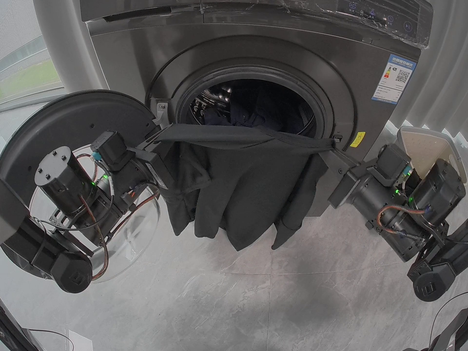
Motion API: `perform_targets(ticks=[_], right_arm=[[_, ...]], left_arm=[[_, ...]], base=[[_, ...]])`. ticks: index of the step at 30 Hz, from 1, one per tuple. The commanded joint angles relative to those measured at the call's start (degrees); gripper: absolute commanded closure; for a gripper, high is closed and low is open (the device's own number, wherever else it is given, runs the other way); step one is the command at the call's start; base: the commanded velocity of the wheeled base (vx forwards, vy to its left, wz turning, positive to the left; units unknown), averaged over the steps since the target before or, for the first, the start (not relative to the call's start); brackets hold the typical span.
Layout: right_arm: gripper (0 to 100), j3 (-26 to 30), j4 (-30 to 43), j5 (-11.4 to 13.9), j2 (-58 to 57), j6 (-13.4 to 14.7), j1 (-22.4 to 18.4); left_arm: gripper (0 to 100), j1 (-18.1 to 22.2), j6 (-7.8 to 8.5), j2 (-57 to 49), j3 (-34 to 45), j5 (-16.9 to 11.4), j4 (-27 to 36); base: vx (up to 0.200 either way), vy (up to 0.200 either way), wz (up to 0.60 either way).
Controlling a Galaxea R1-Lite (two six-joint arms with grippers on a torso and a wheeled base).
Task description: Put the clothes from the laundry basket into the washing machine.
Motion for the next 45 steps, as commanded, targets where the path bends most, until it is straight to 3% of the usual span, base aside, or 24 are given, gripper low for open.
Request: perform_targets(ticks=[1, 2, 5, 14, 15, 23, 27, 30, 34, 45], right_arm=[[100, 5.01, -0.01, -0.1, -2.51, 0.41, 1.03], [100, 6.42, -0.1, -0.1, -2.69, 1.2, 1.73], [100, 7.21, -0.01, -0.01, -3.83, 2.17, 3.31], [100, 7.91, -0.01, 0.16, -0.49, 2.26, 6.04], [0, 7.91, -0.01, 0.16, -0.49, 2.26, 6.04], [0, 9.67, 0.16, 0.16, 3.55, 1.29, 5.69], [0, 8.7, 0.16, 0.16, 6.1, 0.41, 4.54], [0, 6.68, 0.16, 0.34, 9.35, 0.24, 4.28], [0, 4.75, 0.07, 0.25, 12.69, 0.32, 5.07], [0, 2.37, 0.07, 0.25, 19.02, 0.24, 6.13]], left_arm=[[100, -0.46, -0.04, -2.14, -0.67, -0.56, 0.44], [100, -1.43, 0.75, -1.52, -1.72, -0.3, -0.08], [100, -3.01, 0.75, -1.17, -2.51, -0.39, 0.0], [100, -2.39, 0.05, -1.52, -3.74, -0.56, -0.17], [100, -2.39, 0.05, -1.52, -3.74, -0.56, -0.17], [100, -2.22, -0.04, -3.02, -5.15, -0.74, -0.17], [100, -2.31, -0.13, -4.6, -5.5, -2.67, -0.17], [100, -2.75, -1.27, -6.09, -5.5, -3.64, -0.08], [100, -2.75, -2.06, -6.09, -5.76, -3.64, -0.17], [100, -3.1, -2.06, -6.09, -7.96, -2.76, -0.08]], base=[[0.0, 0.0, 0.0], [0.0, 0.0, 0.0], [0.0, 0.0, 0.0], [0.0, 0.0, 0.0], [0.0, 0.0, 0.0], [0.0, 0.0, 0.0], [0.0, 0.0, 0.0], [0.0, 0.0, 0.0], [0.0, 0.0, 0.0], [0.0, 0.0, 0.0]])
